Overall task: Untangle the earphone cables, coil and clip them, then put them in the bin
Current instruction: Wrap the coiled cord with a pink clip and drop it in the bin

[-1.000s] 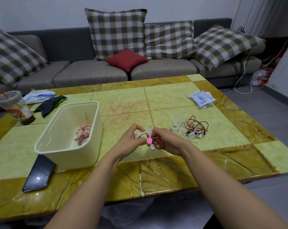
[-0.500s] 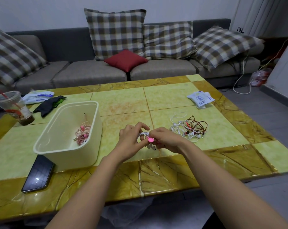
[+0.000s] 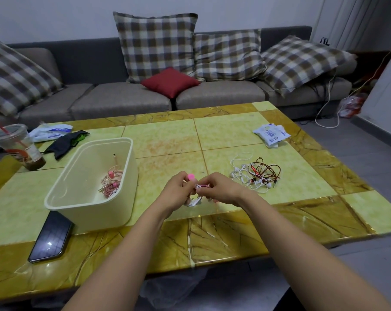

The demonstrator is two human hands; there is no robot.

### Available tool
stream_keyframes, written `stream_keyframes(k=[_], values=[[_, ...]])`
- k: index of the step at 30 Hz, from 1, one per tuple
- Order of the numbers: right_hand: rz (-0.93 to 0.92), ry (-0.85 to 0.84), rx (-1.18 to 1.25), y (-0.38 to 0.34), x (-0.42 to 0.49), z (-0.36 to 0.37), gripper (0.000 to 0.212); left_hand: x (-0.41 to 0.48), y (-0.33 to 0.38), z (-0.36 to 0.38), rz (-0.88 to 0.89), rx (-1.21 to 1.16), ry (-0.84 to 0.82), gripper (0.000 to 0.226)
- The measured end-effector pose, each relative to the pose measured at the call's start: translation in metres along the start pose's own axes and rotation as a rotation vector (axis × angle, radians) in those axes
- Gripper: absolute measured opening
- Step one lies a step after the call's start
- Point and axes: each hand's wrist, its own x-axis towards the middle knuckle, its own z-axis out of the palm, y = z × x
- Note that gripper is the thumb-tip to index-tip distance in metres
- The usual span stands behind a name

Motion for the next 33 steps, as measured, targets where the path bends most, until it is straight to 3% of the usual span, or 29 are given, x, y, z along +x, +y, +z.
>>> stream_keyframes(k=[3, 8, 12, 16, 21, 24, 29, 33], values=[[0.022, 0.045, 0.057, 0.000, 0.000, 0.001, 0.018, 0.004, -0.003, 0.001, 0.020, 0.027, 0.075, 0.021], [0.061, 0.242, 0.414, -0.003, 0.002, -0.004, 0.020, 0.008, -0.009, 0.002, 0.004, 0.023, 0.236, 0.020], [0.042, 0.192, 0.664, -0.009, 0.000, -0.002, 0.019, 0.007, -0.006, 0.004, 0.036, -0.030, 0.299, 0.016], [0.054, 0.140, 0.725, -0.013, -0.003, -0.003, 0.025, 0.007, -0.007, 0.003, 0.059, -0.038, 0.349, 0.015], [0.101, 0.152, 0.873, -0.016, -0.004, -0.006, 0.015, 0.003, -0.006, 0.005, 0.075, 0.033, 0.358, 0.014], [0.077, 0.191, 0.781, -0.016, -0.003, 0.000, 0.018, 0.002, -0.002, 0.007, 0.082, -0.005, 0.348, 0.016], [-0.005, 0.430, 0.607, -0.011, -0.001, 0.016, 0.024, 0.003, 0.001, 0.010, 0.068, -0.072, 0.347, 0.016], [-0.079, 0.364, 0.558, -0.011, -0.004, 0.017, 0.012, 0.002, -0.003, 0.006, 0.058, -0.116, 0.380, 0.014]])
